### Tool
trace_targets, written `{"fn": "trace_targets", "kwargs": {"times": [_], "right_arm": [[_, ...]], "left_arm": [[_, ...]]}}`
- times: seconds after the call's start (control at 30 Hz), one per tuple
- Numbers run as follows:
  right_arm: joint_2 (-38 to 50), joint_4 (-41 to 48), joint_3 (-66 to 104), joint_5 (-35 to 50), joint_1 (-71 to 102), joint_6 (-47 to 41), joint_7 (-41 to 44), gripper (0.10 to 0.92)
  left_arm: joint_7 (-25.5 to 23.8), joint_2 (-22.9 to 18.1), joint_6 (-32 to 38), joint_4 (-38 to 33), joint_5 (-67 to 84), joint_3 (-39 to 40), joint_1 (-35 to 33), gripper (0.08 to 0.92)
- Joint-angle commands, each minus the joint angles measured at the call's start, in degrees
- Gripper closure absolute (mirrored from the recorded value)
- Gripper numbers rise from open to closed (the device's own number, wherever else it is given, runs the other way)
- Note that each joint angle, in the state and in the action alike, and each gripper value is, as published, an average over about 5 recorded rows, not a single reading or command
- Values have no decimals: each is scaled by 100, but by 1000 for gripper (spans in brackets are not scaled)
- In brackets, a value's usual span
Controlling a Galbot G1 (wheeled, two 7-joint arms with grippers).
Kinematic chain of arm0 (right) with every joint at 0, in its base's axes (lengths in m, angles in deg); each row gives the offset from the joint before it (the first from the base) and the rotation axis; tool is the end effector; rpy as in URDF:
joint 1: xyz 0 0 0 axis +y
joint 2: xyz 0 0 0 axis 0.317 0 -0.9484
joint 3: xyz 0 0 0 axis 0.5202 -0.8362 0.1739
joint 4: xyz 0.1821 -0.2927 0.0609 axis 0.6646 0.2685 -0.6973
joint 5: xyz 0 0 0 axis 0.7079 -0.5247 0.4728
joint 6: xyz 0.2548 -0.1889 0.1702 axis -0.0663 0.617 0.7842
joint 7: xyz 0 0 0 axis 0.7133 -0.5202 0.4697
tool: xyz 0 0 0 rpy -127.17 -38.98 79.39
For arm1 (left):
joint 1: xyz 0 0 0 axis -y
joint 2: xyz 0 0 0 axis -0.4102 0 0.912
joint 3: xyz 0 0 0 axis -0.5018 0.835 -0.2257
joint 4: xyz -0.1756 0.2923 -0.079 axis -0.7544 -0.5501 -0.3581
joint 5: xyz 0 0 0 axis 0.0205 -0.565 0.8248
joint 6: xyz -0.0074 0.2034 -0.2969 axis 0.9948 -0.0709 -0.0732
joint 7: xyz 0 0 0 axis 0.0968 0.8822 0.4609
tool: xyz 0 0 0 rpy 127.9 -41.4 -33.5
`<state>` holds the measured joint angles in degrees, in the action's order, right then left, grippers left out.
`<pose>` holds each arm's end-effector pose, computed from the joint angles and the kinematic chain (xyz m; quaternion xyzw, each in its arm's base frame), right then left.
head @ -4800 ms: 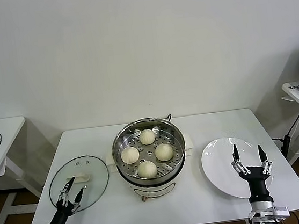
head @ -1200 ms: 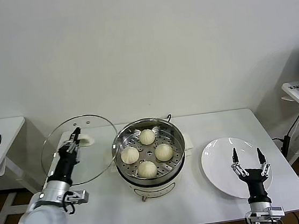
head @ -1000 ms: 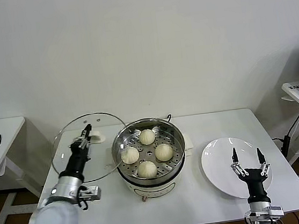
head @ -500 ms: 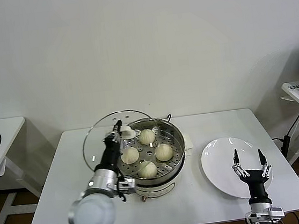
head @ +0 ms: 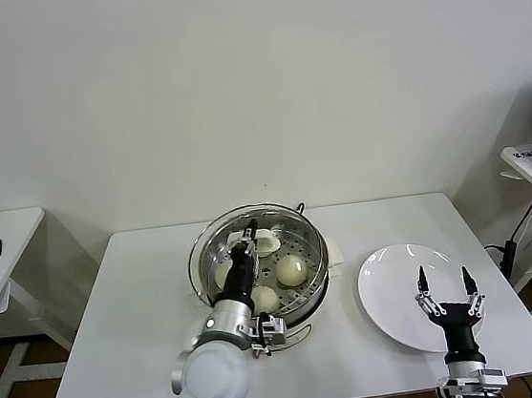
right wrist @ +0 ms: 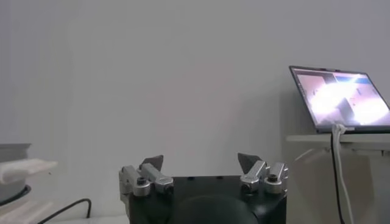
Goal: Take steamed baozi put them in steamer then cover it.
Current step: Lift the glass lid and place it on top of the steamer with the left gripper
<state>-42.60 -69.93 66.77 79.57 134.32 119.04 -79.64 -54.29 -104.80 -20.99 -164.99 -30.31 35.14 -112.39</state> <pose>0.1947 -0.1113 -0.4129 0.0918 0.9901 -0.0085 0.1059 0.2729 -0.1112 -0.2261 0.0820 0.7283 0.6763 0.0740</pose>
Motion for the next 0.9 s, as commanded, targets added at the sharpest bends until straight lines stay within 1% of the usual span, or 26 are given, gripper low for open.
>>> {"fn": "trace_targets", "kwargs": {"times": [0.03,0.2,0.9], "right_arm": [[-1,6,8,-27,10,14,-2,203],[-8,3,13,-49,23,23,-4,203],[0,49,43,-67,2,43,2,203]], "left_arm": [[34,-211,-87,402,-244,298,175,809],[51,-321,-90,541,-356,286,257,809],[236,-499,20,1056,-622,229,323,809]]}}
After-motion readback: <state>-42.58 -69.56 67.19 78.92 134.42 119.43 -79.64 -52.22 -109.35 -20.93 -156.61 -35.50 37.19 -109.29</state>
